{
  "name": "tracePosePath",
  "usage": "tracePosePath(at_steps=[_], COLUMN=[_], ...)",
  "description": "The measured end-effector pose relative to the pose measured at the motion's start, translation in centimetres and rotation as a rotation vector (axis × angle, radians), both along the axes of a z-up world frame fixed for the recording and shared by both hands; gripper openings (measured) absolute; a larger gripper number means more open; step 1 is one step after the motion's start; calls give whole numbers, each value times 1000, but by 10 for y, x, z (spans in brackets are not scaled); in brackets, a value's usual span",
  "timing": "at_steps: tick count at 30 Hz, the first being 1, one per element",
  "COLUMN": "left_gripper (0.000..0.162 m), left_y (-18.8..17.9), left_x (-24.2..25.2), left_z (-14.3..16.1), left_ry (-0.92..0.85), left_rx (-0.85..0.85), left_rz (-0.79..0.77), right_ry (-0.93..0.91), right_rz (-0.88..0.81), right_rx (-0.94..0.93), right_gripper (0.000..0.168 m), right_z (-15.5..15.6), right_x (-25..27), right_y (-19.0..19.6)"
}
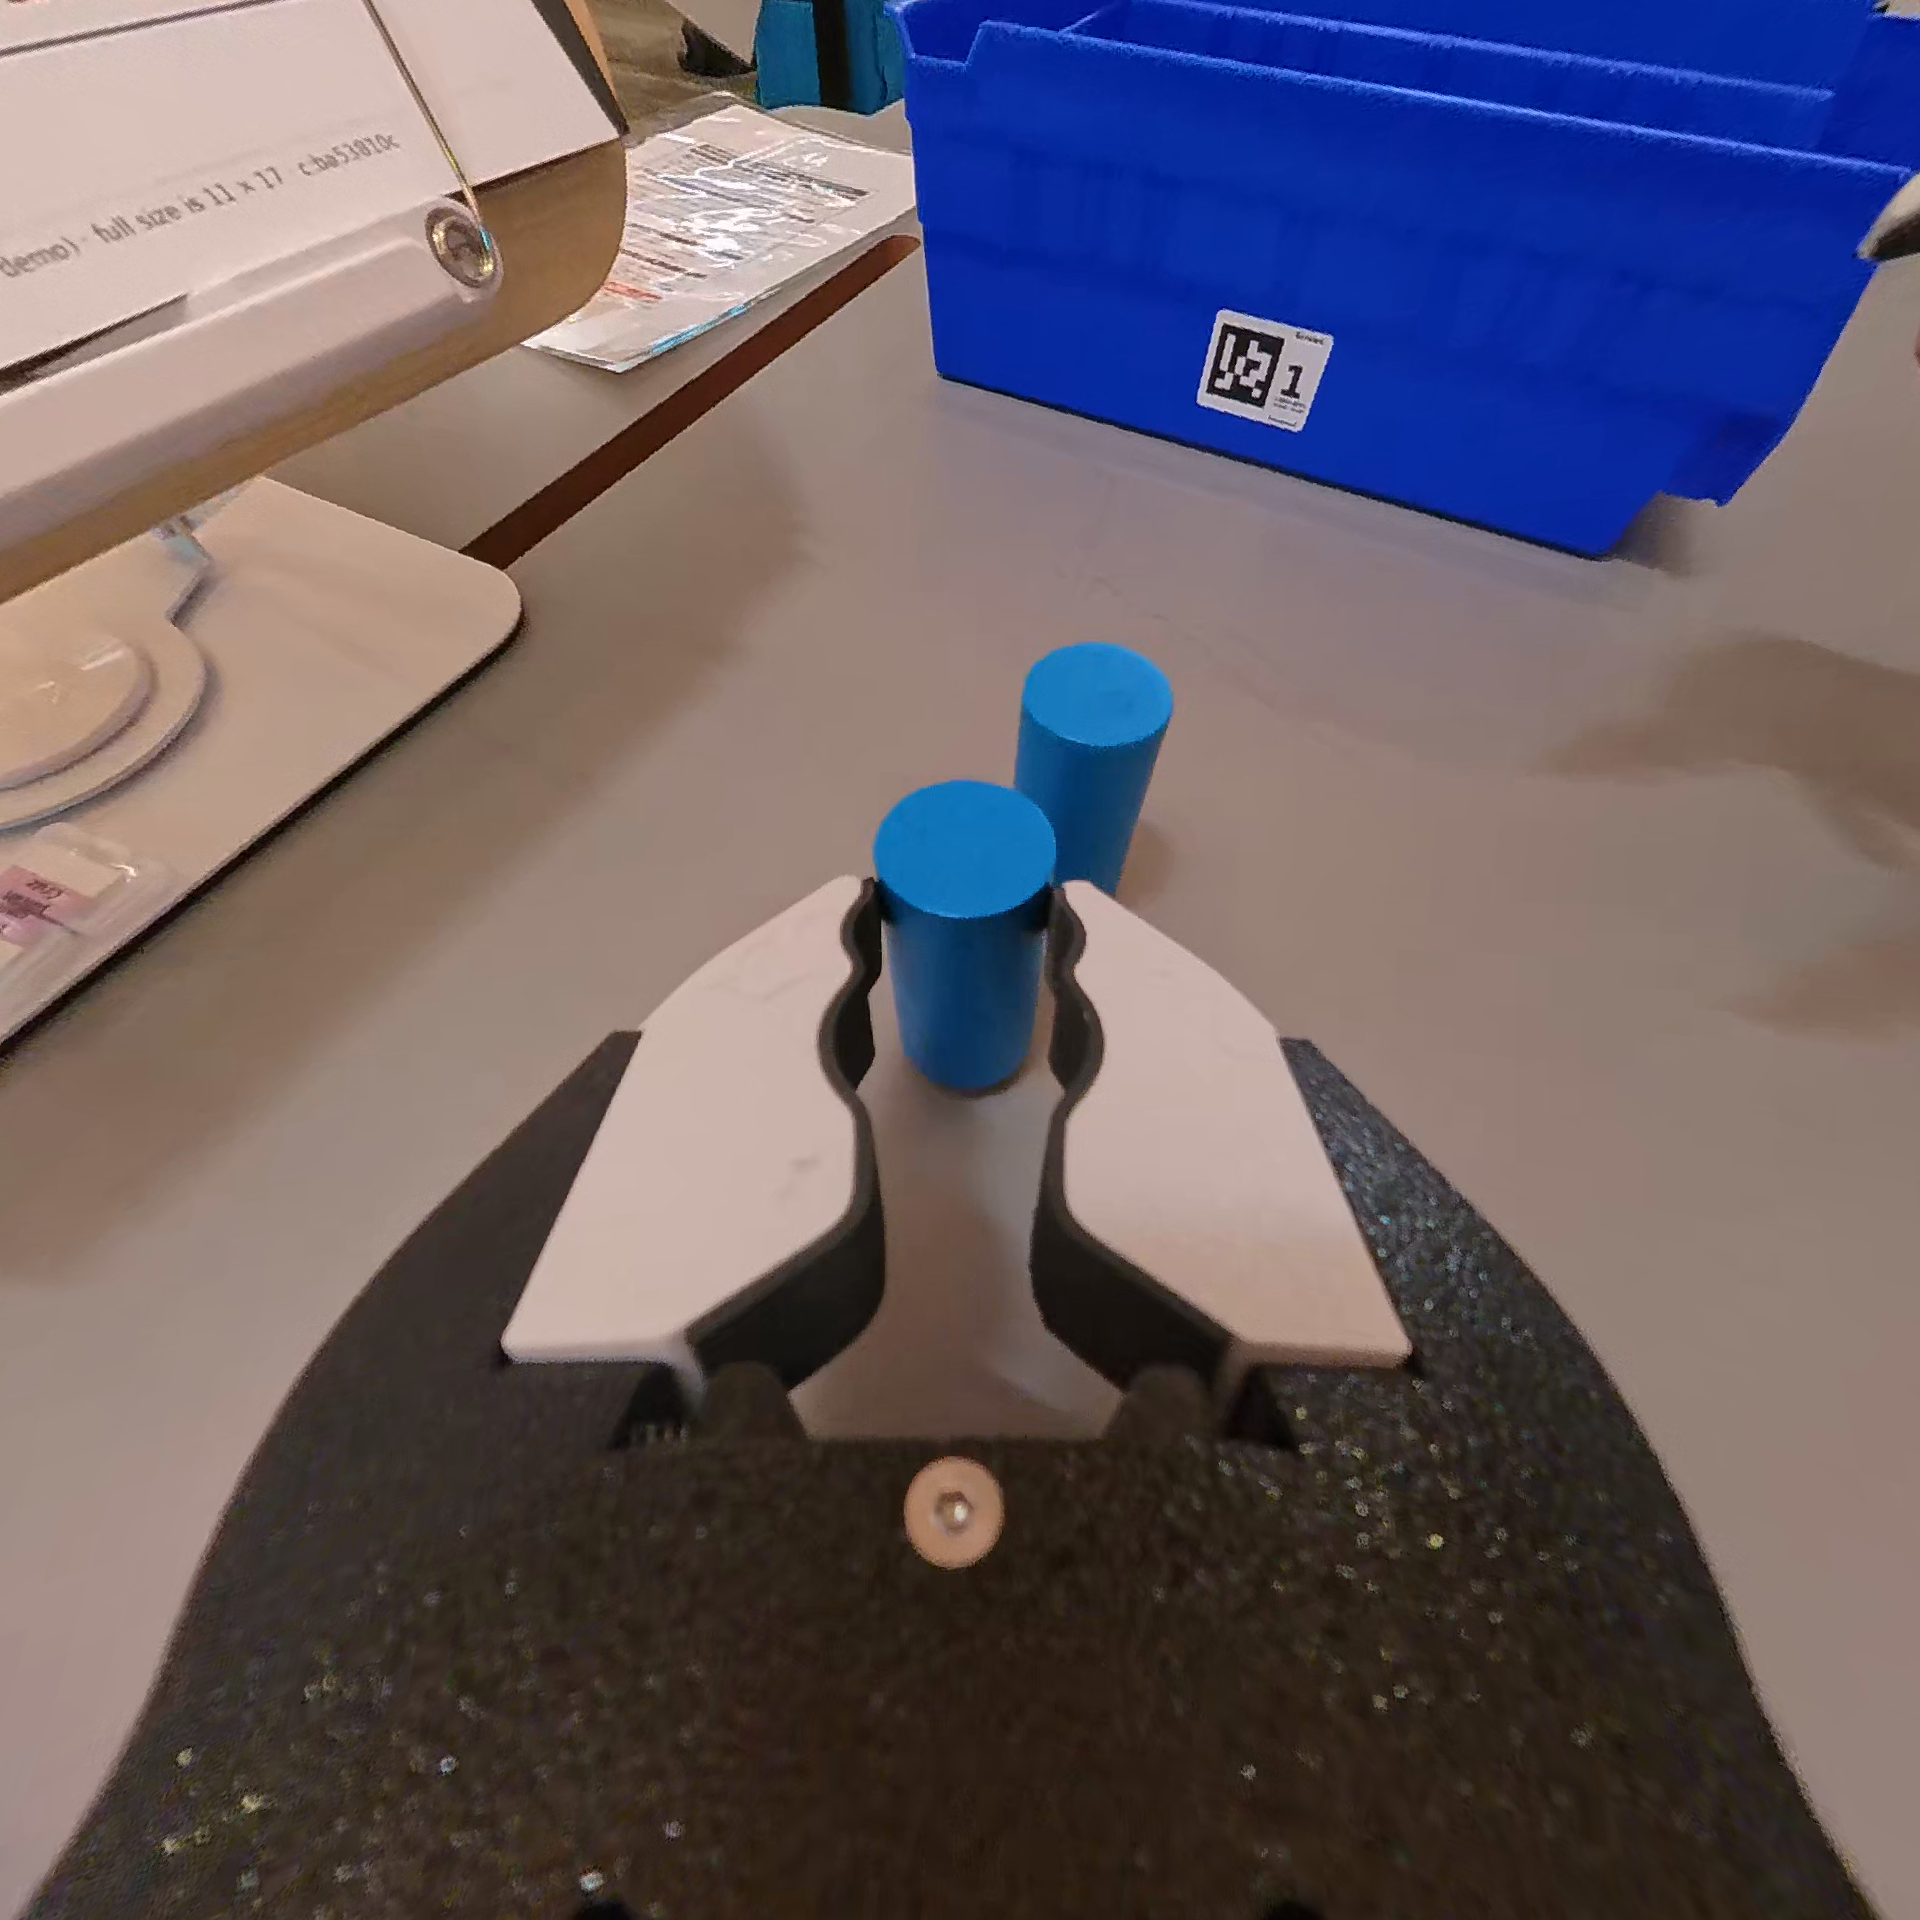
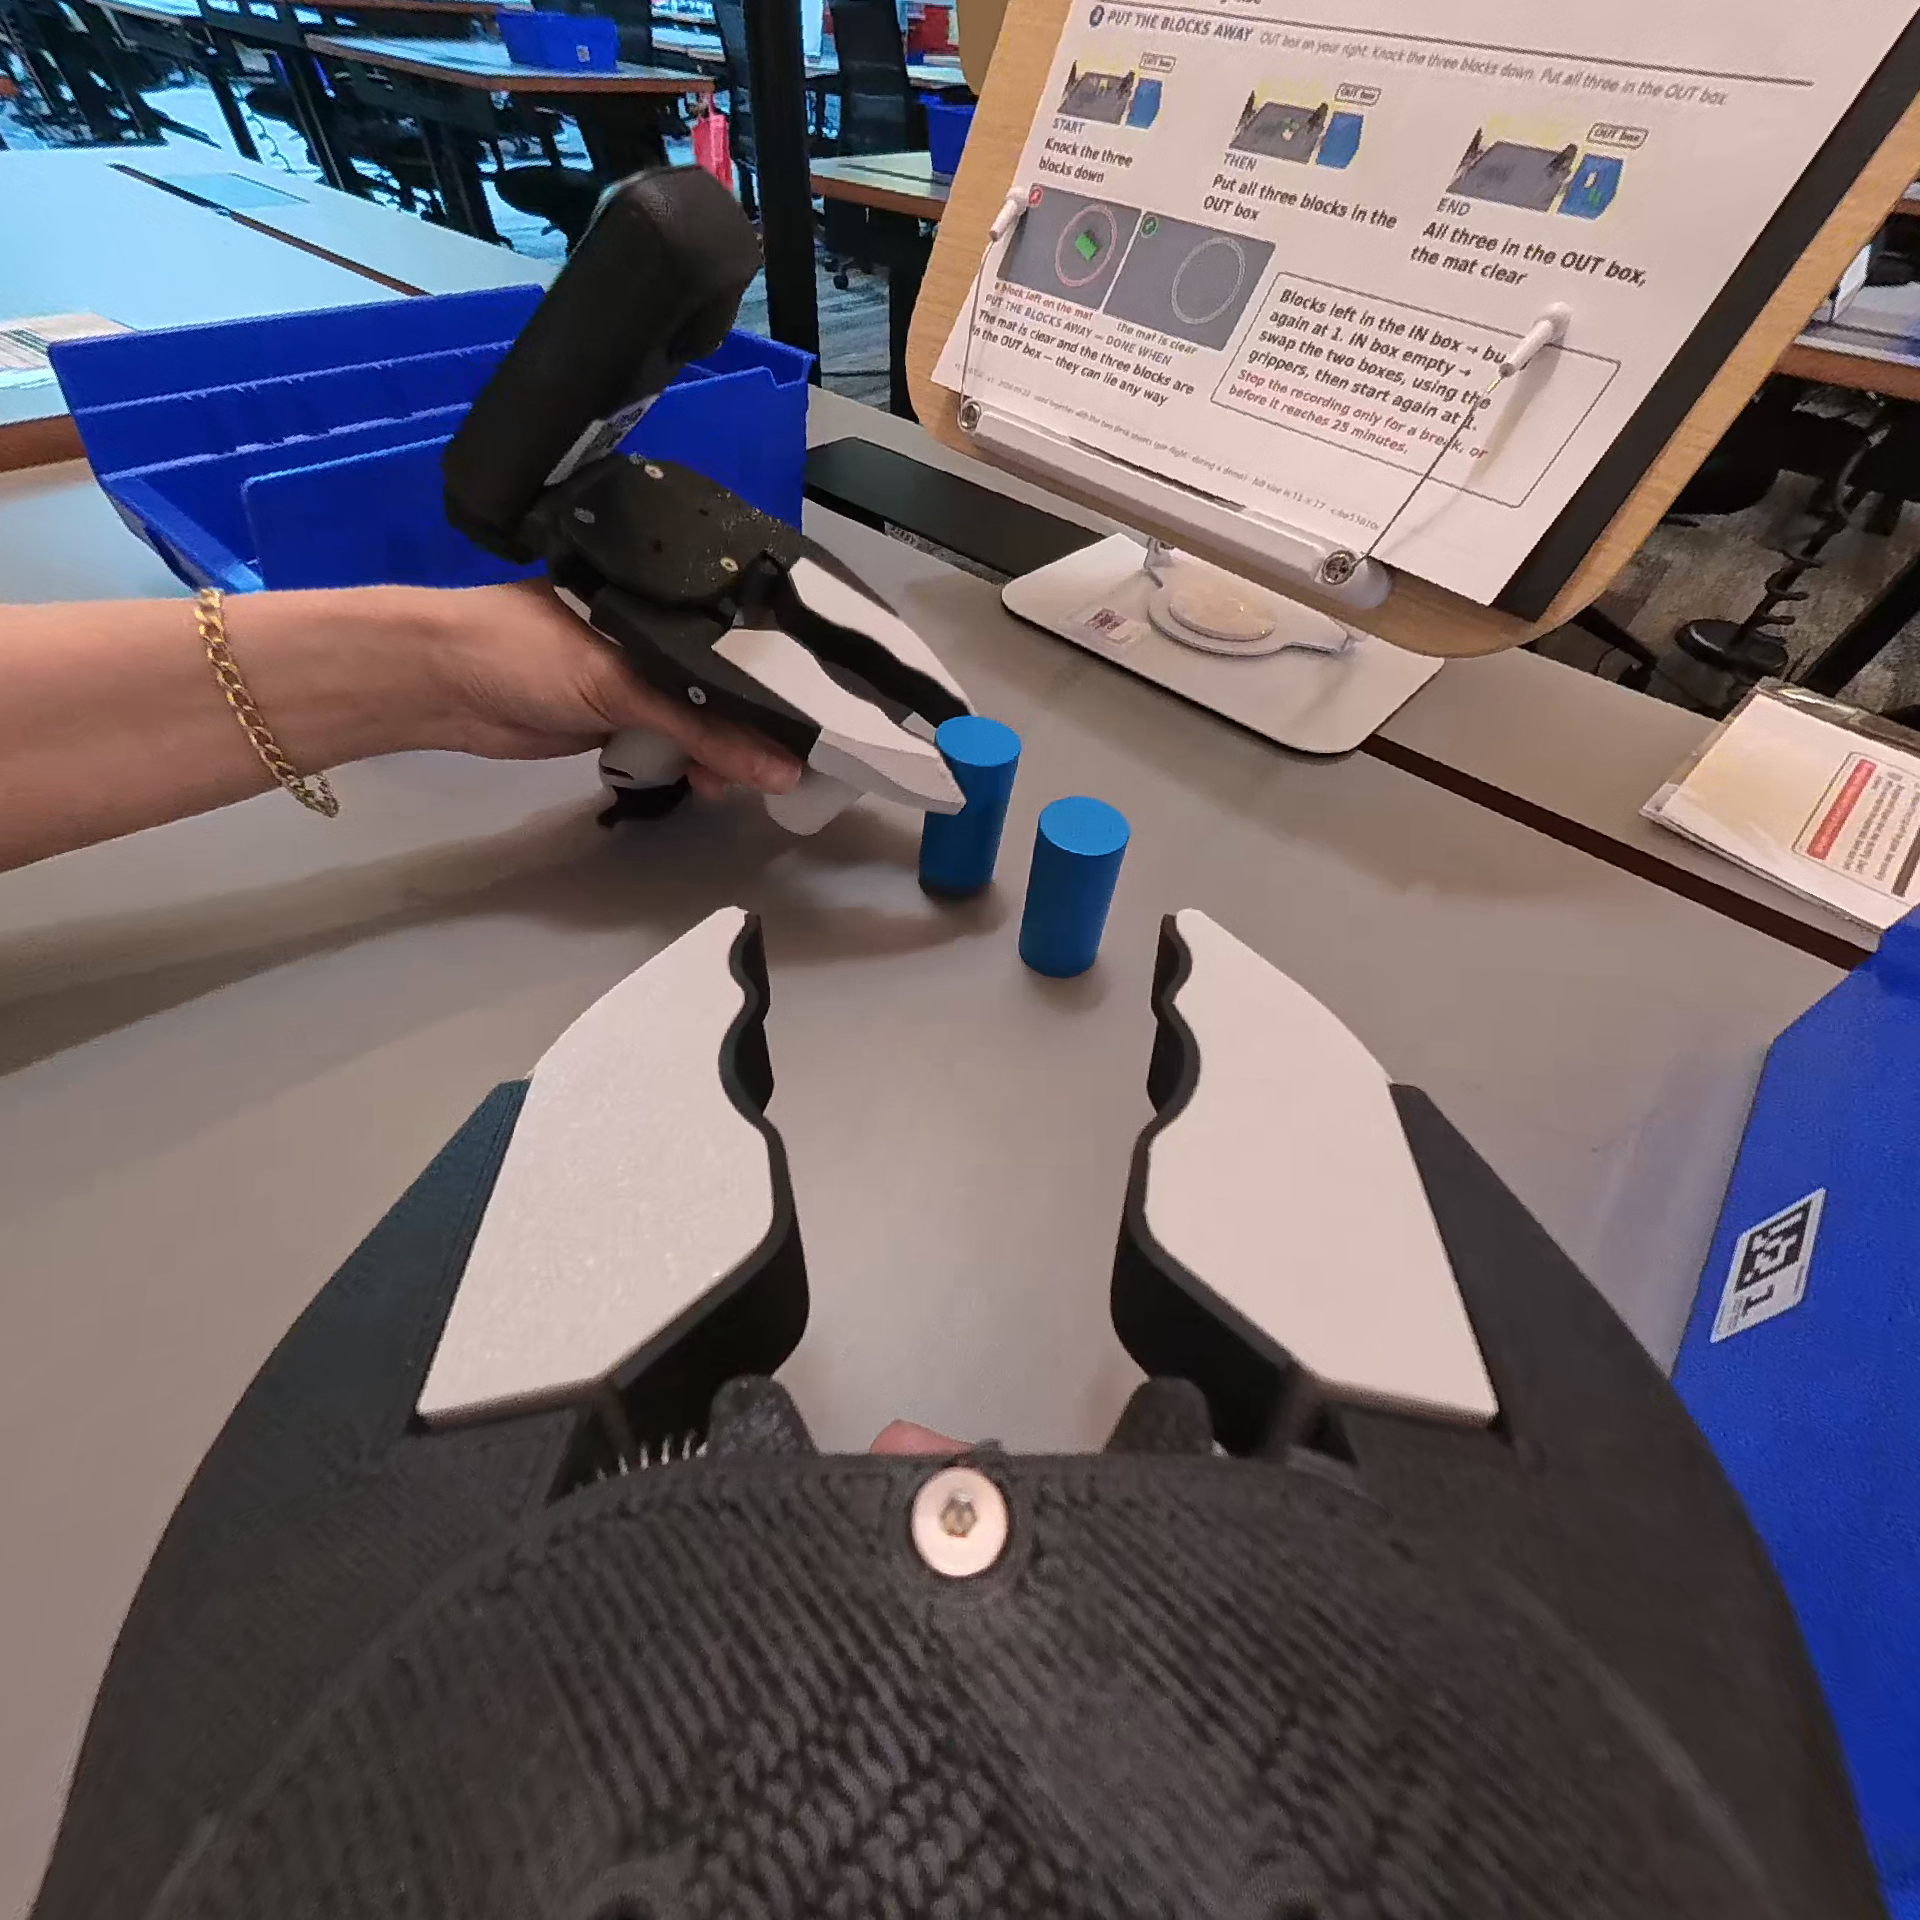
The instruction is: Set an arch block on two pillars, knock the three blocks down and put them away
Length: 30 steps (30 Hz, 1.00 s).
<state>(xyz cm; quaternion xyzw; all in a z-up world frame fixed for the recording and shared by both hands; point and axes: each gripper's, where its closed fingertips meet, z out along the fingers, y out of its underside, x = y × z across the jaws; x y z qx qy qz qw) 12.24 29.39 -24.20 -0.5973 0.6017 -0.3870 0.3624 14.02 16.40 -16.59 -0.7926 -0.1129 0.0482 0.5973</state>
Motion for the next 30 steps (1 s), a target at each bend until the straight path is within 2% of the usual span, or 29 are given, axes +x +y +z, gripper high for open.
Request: tracePosePath(at_steps=[6,24,30], left_gripper=[30,30,30], left_y=[-1,6,3], left_x=[-3,-12,-12], left_z=[-5,-5,-6], left_ry=[30,35,40], left_rx=[49,-7,45], left_rz=[-19,-23,-42], right_ry=[-1,-6,-6], right_rz=[2,8,10], right_rx=[-5,-16,-23], right_gripper=[72,71,71], right_z=[-1,-4,-5], right_x=[0,-5,-6], right_y=[1,4,4])
